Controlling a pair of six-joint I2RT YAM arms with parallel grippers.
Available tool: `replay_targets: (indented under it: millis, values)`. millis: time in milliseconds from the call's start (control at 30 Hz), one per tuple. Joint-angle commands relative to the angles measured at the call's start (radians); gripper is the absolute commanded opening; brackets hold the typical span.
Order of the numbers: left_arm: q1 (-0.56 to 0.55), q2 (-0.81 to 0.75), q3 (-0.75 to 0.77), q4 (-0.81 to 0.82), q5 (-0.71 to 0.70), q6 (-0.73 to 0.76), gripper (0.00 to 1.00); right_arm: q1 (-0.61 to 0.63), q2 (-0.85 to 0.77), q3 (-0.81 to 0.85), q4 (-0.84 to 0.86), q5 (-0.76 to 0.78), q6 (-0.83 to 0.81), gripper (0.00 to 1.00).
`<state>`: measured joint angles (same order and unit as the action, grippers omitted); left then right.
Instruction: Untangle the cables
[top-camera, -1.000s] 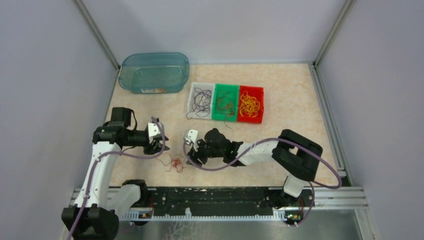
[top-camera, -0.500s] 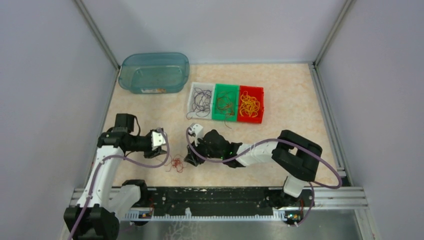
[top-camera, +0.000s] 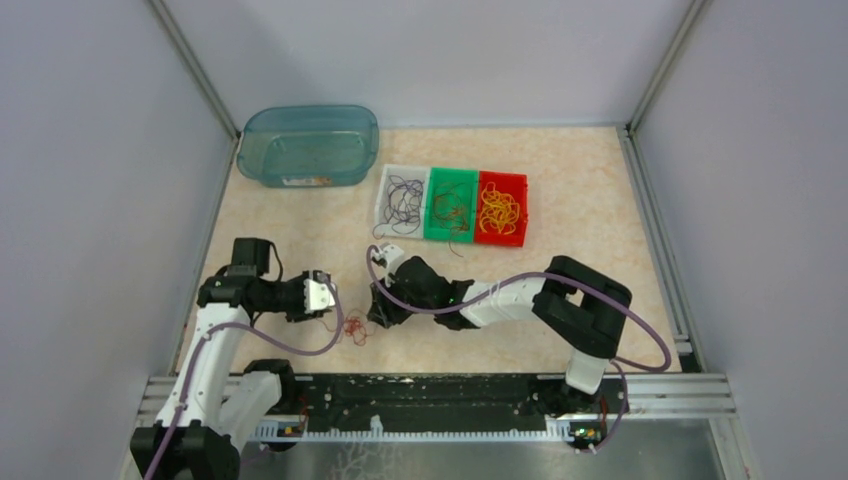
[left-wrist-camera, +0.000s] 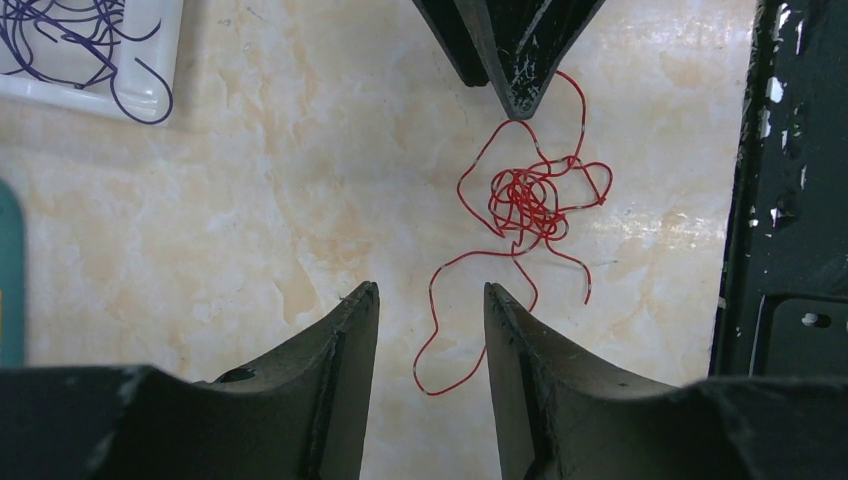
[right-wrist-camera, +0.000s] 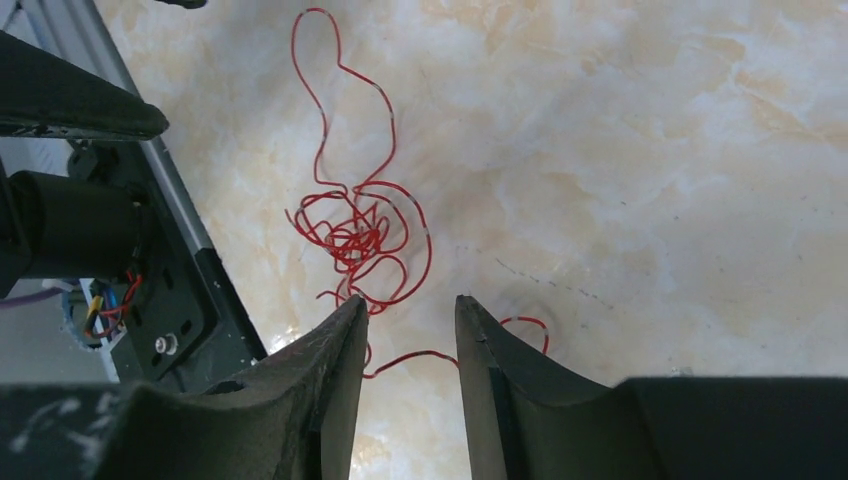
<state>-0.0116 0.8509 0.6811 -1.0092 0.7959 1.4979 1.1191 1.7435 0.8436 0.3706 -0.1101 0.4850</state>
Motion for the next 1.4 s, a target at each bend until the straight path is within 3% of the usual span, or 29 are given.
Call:
replay_targets:
  millis: [0, 200, 333, 500, 767, 1067, 1133, 1233, 1367]
  values:
    - [-0.007, -0.015, -0.02, 0.015, -0.011, 0.064, 0.5, 0.013, -0.048, 0.042, -0.1, 0.074, 0.021, 0.39]
    - [-0.006, -0.012, -0.022, 0.017, 0.001, 0.064, 0.5, 0.046, -0.098, 0.052, -0.23, 0.178, 0.031, 0.4]
    - [-0.006, -0.014, -0.02, 0.016, 0.003, 0.065, 0.5, 0.055, -0.15, 0.026, -0.26, 0.209, 0.059, 0.49]
    - [-0.007, -0.015, -0.017, 0.011, 0.014, 0.065, 0.5, 0.059, -0.205, -0.002, -0.257, 0.237, 0.088, 0.49]
    - [-0.007, -0.022, -0.018, 0.003, 0.013, 0.068, 0.5, 0.064, -0.1, 0.065, -0.25, 0.152, 0.167, 0.38]
    - [-0.007, -0.022, -0.043, 0.018, 0.014, 0.09, 0.5, 0.067, -0.01, 0.101, -0.18, 0.179, 0.173, 0.29]
    - [-0.007, -0.021, -0.049, 0.018, 0.016, 0.093, 0.5, 0.06, 0.001, 0.111, -0.161, 0.184, 0.168, 0.19]
    - [-0.007, -0.024, -0.055, 0.018, 0.032, 0.094, 0.52, 0.047, -0.05, 0.085, -0.105, 0.222, 0.141, 0.0]
    - [-0.007, -0.034, -0.049, 0.052, 0.105, 0.027, 0.52, 0.018, -0.196, 0.03, 0.044, 0.203, 0.066, 0.0]
